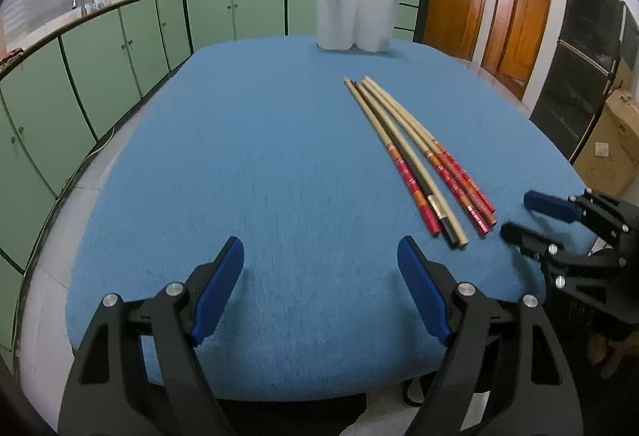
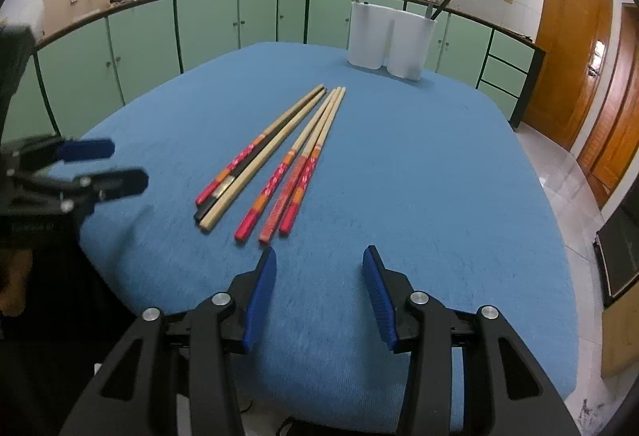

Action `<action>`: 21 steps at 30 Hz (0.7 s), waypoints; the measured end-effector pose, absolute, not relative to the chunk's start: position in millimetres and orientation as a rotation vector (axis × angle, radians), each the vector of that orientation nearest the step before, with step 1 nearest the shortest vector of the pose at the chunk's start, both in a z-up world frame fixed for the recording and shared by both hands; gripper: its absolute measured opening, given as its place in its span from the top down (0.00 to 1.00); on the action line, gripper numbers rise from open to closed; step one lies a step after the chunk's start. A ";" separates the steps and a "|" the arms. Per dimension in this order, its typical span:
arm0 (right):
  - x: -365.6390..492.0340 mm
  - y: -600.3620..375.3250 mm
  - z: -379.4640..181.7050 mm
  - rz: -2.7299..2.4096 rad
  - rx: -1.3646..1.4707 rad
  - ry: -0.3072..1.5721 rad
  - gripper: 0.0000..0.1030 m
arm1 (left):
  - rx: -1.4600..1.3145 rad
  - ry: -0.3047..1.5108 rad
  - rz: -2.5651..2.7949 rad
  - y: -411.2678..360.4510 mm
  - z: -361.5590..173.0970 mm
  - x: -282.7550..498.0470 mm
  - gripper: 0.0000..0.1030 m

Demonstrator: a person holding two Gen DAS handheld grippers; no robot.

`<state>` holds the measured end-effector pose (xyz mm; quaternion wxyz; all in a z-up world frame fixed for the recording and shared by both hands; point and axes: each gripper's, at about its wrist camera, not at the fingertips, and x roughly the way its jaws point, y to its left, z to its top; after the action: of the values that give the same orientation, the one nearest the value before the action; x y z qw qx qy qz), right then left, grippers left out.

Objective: Organize utensils
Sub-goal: 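Move both tools back over the remaining chopsticks, then grasp a red-patterned chopstick with the right tool while the left tool grasps another red-patterned chopstick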

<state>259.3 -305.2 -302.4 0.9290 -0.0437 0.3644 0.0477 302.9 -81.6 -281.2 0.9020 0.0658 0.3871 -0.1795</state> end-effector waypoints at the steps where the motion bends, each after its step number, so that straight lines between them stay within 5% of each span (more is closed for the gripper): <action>1: 262.3 -306.1 -302.0 0.100 -0.087 0.744 0.58 | 0.133 0.803 -0.371 -81.6 -282.5 302.5 0.25; 9: 275.6 -304.8 -302.3 0.111 -0.090 0.727 0.58 | 0.111 0.824 -0.378 -80.9 -285.5 308.6 0.25; 16: 281.1 -314.1 -303.4 0.106 -0.054 0.725 0.93 | 0.140 0.812 -0.424 -95.6 -287.4 304.9 0.25; 21: 276.6 -336.1 -304.0 0.042 -0.025 0.720 0.94 | 0.165 0.810 -0.441 -110.0 -289.6 303.9 0.25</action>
<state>276.6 -336.1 -304.0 0.9356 -0.0123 0.3521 0.0207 303.9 -110.0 -289.6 0.8923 0.0797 0.3902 -0.2127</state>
